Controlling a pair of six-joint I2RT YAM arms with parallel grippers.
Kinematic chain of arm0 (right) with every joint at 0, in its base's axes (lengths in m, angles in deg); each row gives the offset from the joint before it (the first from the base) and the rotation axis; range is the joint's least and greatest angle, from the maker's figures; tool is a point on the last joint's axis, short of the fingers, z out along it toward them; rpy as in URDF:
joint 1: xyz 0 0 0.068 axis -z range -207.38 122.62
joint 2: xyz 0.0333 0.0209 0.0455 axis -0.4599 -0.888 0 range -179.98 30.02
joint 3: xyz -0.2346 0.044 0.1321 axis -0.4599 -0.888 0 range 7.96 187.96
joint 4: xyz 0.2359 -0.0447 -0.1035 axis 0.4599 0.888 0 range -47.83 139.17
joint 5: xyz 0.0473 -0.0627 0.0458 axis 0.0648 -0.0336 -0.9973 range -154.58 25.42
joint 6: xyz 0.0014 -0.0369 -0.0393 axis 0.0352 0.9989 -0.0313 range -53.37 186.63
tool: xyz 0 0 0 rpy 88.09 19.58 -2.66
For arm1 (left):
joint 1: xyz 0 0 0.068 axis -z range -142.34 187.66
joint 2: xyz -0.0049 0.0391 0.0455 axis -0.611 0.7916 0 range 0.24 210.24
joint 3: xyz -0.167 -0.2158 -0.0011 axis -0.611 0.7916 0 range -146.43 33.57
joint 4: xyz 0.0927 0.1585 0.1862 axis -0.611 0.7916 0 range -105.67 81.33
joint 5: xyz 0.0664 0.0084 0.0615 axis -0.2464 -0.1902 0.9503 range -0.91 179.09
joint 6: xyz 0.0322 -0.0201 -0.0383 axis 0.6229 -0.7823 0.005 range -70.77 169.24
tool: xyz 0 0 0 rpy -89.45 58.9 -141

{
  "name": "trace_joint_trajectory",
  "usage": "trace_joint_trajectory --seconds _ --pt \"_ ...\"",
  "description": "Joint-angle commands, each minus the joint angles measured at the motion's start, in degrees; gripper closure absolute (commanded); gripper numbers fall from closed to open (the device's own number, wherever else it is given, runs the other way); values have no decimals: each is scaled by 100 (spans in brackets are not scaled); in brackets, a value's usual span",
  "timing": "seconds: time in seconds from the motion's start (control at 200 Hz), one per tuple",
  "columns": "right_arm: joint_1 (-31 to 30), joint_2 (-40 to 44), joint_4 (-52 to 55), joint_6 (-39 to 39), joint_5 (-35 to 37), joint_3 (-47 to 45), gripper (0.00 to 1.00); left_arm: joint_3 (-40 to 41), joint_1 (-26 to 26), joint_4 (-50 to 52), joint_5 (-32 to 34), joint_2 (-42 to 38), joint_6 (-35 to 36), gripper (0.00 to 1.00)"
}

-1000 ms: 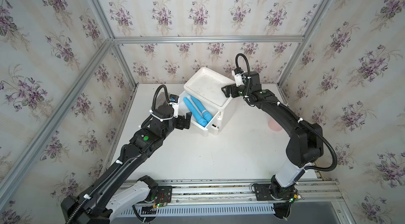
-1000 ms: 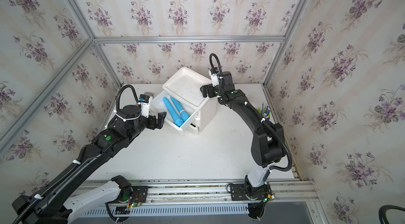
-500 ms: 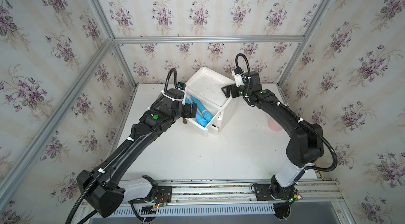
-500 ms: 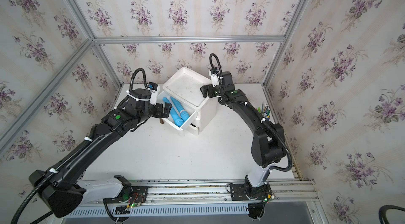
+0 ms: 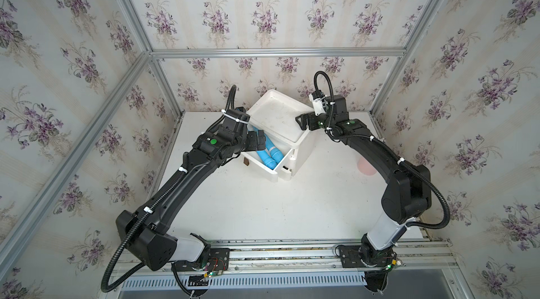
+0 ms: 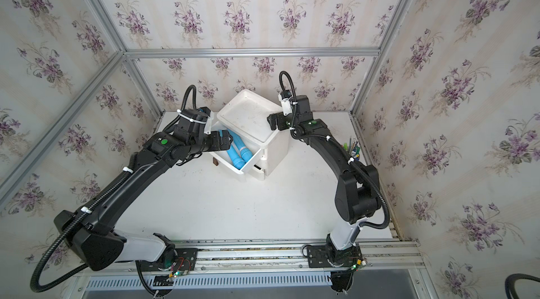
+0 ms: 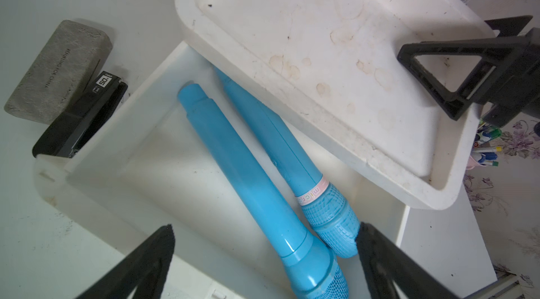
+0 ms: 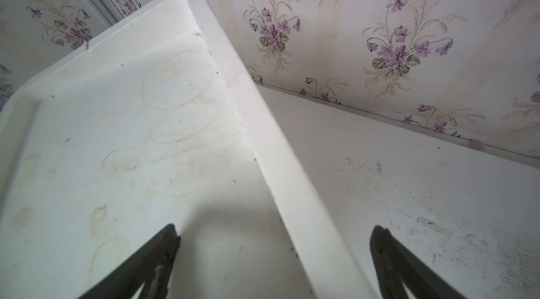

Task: Take the microphone out of the drawer
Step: Pick up the microphone from the drawer.

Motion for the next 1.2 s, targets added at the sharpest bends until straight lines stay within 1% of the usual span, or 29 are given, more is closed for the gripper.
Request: trace_joint_trajectory --seconds 0.0,0.26,0.365,0.624,0.714,0.864,1.094,1.194 --pt "8 -43 817 241 146 -32 0 -241 -10 402 -97 290 -147 1" --pt "10 -34 809 319 137 -74 0 -757 -21 1213 263 772 -282 1" --pt "10 -65 770 331 118 -81 0 -893 -17 1240 171 922 -270 1" --pt "8 -104 774 390 127 -49 0 -1654 -18 1850 396 1559 -681 1" --pt "8 -104 767 394 121 -73 0 -1688 -21 1912 503 1598 -771 1" --pt "8 -104 739 377 88 -68 0 -1677 -30 1931 430 1658 -718 1" --pt "10 -104 683 365 42 -67 0 -1917 -34 2177 461 2078 -692 1" --pt "8 -96 691 395 62 -89 0 -1944 -44 2206 460 2195 -867 1"
